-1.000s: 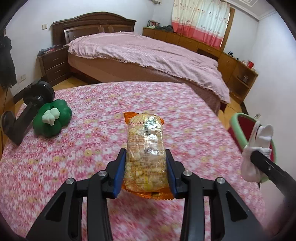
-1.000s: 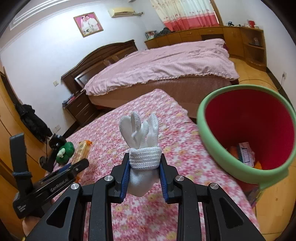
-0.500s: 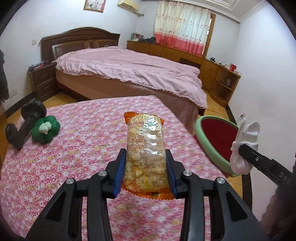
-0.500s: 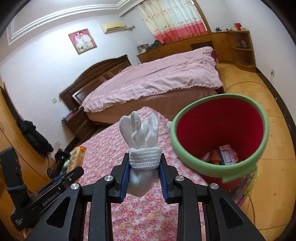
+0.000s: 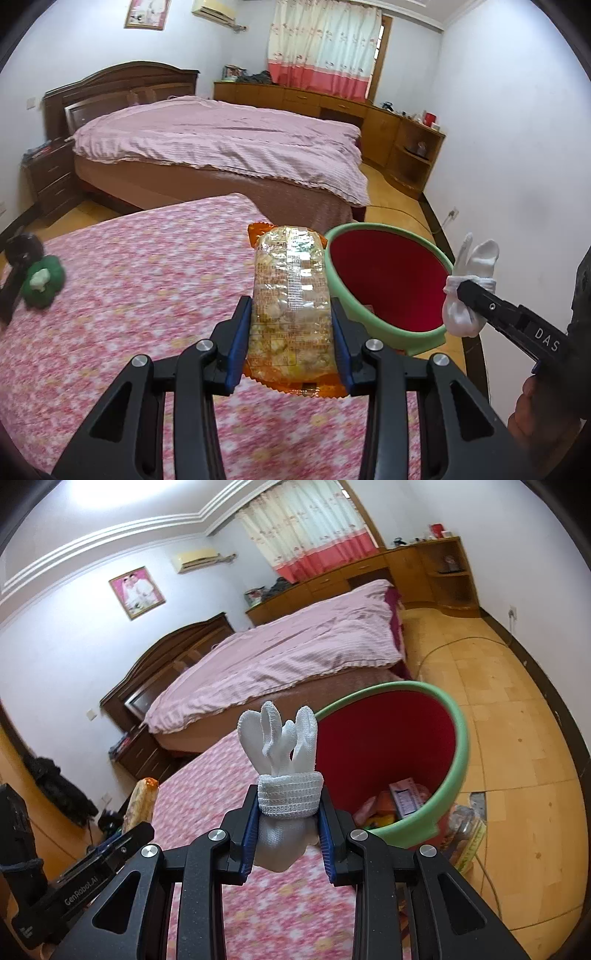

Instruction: Collect trash

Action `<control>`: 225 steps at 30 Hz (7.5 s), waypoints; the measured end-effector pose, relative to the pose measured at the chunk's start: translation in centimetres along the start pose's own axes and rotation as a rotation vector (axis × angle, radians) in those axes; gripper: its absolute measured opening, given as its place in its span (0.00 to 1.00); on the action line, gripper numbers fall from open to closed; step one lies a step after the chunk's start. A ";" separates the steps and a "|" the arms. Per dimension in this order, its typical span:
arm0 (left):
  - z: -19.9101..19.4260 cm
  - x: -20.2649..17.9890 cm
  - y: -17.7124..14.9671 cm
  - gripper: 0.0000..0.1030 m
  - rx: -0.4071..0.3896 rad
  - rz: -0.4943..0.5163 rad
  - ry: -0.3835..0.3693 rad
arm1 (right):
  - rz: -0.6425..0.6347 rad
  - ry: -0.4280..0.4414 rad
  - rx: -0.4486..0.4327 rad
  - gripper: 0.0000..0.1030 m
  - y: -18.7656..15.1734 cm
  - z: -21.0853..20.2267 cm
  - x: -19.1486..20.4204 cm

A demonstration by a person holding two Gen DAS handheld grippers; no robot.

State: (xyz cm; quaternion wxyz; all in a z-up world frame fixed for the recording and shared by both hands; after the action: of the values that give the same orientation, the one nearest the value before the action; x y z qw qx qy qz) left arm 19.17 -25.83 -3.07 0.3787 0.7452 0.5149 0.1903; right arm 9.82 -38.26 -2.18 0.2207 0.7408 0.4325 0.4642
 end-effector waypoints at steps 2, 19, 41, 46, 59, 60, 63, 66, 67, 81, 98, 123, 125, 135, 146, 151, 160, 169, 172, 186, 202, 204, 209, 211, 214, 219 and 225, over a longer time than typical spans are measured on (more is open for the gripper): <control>1.0 -1.0 0.2 0.39 0.013 0.014 -0.012 | 0.006 -0.010 0.000 0.28 0.3 0.1 -0.8; 10.1 -8.0 1.3 0.39 0.081 0.095 -0.098 | 0.054 -0.079 0.052 0.28 1.9 4.3 -7.2; 13.6 -9.3 0.4 0.49 0.115 0.127 -0.105 | 0.106 -0.104 0.097 0.33 1.2 7.3 -10.4; 12.8 -8.8 0.5 0.49 0.120 0.119 -0.101 | 0.090 -0.093 0.107 0.43 1.1 7.1 -10.2; 8.1 -6.0 0.5 0.49 0.097 0.073 -0.059 | 0.037 -0.055 0.103 0.51 1.0 5.3 -6.6; 7.7 -5.7 0.4 0.49 0.095 0.068 -0.054 | 0.028 -0.051 0.098 0.53 1.0 4.9 -6.1; 6.0 -4.6 0.2 0.49 0.079 0.051 -0.035 | 0.017 -0.046 0.085 0.58 0.9 4.0 -5.0; 4.5 -3.7 0.1 0.49 0.070 0.030 -0.026 | 0.002 -0.039 0.080 0.59 0.6 3.2 -3.8; 3.9 -3.3 0.0 0.49 0.066 0.024 -0.021 | -0.004 -0.038 0.076 0.59 0.5 2.8 -3.4; -4.0 3.1 -2.0 0.59 0.004 -0.073 0.085 | -0.079 0.032 0.042 0.75 -1.6 -1.5 2.6; -11.4 10.3 -6.7 0.59 -0.030 -0.188 0.308 | -0.223 0.074 0.066 0.77 -7.2 -3.3 9.6; -15.2 13.1 -10.1 0.59 -0.079 -0.240 0.437 | -0.336 0.089 0.066 0.77 -11.3 -5.8 13.3; -15.2 13.1 -10.1 0.59 -0.080 -0.243 0.434 | -0.340 0.090 0.069 0.77 -11.4 -5.8 13.4; -15.3 13.2 -10.1 0.59 -0.086 -0.252 0.439 | -0.342 0.090 0.073 0.77 -11.6 -5.8 13.4; -15.4 13.2 -10.0 0.59 -0.092 -0.247 0.441 | -0.348 0.094 0.081 0.77 -11.9 -5.5 13.5; -15.5 13.2 -10.0 0.59 -0.097 -0.247 0.443 | -0.351 0.097 0.082 0.77 -11.9 -5.5 13.5; -15.6 13.2 -10.0 0.59 -0.099 -0.252 0.444 | -0.340 0.098 0.091 0.77 -12.0 -5.4 13.3; -15.6 13.3 -10.0 0.59 -0.097 -0.254 0.441 | -0.337 0.098 0.097 0.77 -12.1 -5.3 13.2; -15.6 13.3 -10.0 0.59 -0.096 -0.254 0.441 | -0.338 0.098 0.097 0.77 -12.1 -5.3 13.2; -15.6 13.2 -10.2 0.59 -0.093 -0.259 0.437 | -0.336 0.100 0.103 0.77 -12.3 -5.2 13.3; -15.5 13.2 -10.2 0.59 -0.095 -0.260 0.436 | -0.336 0.104 0.103 0.77 -12.4 -5.2 13.4; -15.5 13.2 -10.2 0.59 -0.097 -0.260 0.436 | -0.333 0.110 0.102 0.77 -12.4 -5.2 13.5; -15.5 13.1 -10.3 0.59 -0.095 -0.260 0.436 | -0.330 0.112 0.104 0.77 -12.4 -5.2 13.5; -15.6 13.2 -10.2 0.59 -0.097 -0.260 0.436 | -0.329 0.112 0.106 0.77 -12.4 -5.2 13.5; -15.6 13.2 -10.2 0.59 -0.098 -0.259 0.436 | -0.330 0.113 0.105 0.77 -12.4 -5.2 13.5; -15.6 13.1 -10.2 0.59 -0.098 -0.260 0.435 | -0.329 0.112 0.106 0.77 -12.4 -5.2 13.5; -15.7 13.1 -10.1 0.59 -0.102 -0.259 0.435 | -0.330 0.113 0.104 0.77 -12.4 -5.2 13.5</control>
State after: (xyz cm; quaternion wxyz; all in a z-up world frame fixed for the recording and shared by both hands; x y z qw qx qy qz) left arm 7.47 -6.25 -2.12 0.3174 0.5945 0.6652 0.3214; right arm 2.50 -20.71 -2.04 0.2305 0.6431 0.5833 0.4394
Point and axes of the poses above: each gripper's, at about its wrist camera, not at the fingertips, and z roughly the way its jaws point, x to its left, y to its top, the point moved 9 cm from there along z, roughly the way its jaws point, and after that the axes turned 7 degrees about y, right-handed, at the moved point
